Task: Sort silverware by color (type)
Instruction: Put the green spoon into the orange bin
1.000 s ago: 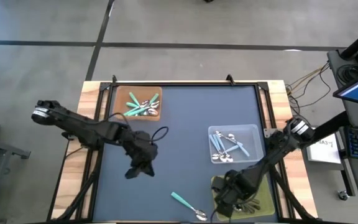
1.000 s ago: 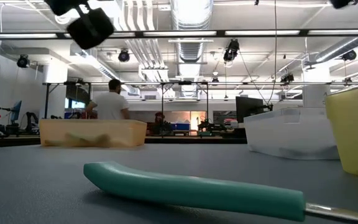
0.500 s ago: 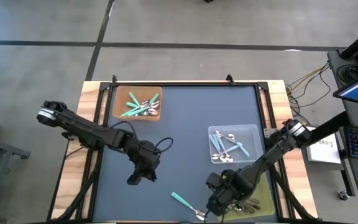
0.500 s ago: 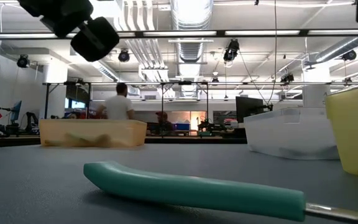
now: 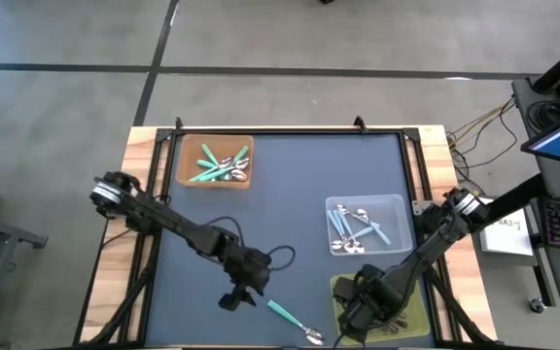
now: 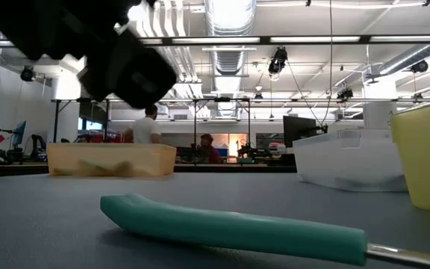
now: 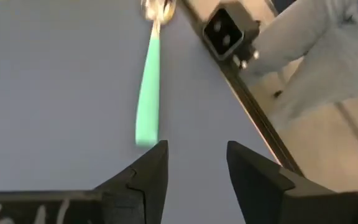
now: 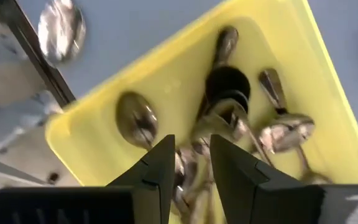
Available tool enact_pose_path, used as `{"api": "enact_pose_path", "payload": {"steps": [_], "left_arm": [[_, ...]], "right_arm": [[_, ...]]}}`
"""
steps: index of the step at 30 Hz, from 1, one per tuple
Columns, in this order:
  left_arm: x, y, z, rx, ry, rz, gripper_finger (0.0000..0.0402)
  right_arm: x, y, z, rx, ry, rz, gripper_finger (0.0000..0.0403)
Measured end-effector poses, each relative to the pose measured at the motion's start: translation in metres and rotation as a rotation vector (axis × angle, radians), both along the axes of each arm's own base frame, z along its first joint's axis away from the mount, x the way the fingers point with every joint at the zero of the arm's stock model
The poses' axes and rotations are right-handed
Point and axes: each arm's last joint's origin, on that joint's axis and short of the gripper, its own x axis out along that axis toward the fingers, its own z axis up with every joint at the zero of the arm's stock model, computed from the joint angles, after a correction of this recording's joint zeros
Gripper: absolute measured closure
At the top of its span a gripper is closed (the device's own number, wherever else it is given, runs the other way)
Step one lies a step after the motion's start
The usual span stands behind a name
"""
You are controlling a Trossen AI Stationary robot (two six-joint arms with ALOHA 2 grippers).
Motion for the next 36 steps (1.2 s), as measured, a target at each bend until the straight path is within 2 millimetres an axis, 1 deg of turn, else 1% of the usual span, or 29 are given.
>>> {"api": "enact_pose_path", "payload": {"steps": [3, 5, 10, 15, 19, 26, 31, 34, 36], "left_arm": [[0.016, -0.015, -0.001, 0.067, -0.087, -0.009, 0.0259], [0.025, -0.022, -0.003, 0.116, -0.113, -0.002, 0.0260], [0.049, -0.035, -0.007, 0.114, -0.130, 0.001, 0.0260], [0.065, -0.042, -0.011, 0.101, -0.129, -0.006, 0.0260], [0.067, -0.043, -0.020, 0.111, -0.105, -0.012, 0.0260], [0.063, -0.040, -0.054, 0.175, -0.016, -0.005, 0.0260], [0.064, -0.043, -0.065, 0.203, -0.004, 0.009, 0.0261], [0.062, -0.043, -0.072, 0.294, -0.001, 0.053, 0.0268], [0.061, -0.043, -0.074, 0.344, -0.001, 0.077, 0.0281]], "right_arm": [[-0.006, 0.002, 0.000, -0.023, 0.014, 0.065, 0.0312], [-0.009, 0.003, -0.001, -0.039, 0.027, 0.093, 0.0312], [-0.017, 0.005, -0.002, -0.071, 0.055, 0.159, 0.0308], [-0.020, 0.003, -0.001, -0.094, 0.077, 0.196, 0.0307], [-0.022, 0.002, 0.000, -0.099, 0.079, 0.220, 0.0307], [-0.023, 0.002, 0.001, -0.101, 0.077, 0.246, 0.0307], [-0.023, 0.002, 0.001, -0.104, 0.081, 0.246, 0.0307], [-0.023, 0.001, 0.002, -0.106, 0.083, 0.246, 0.0307], [-0.023, 0.001, 0.001, -0.106, 0.084, 0.245, 0.0307]]}}
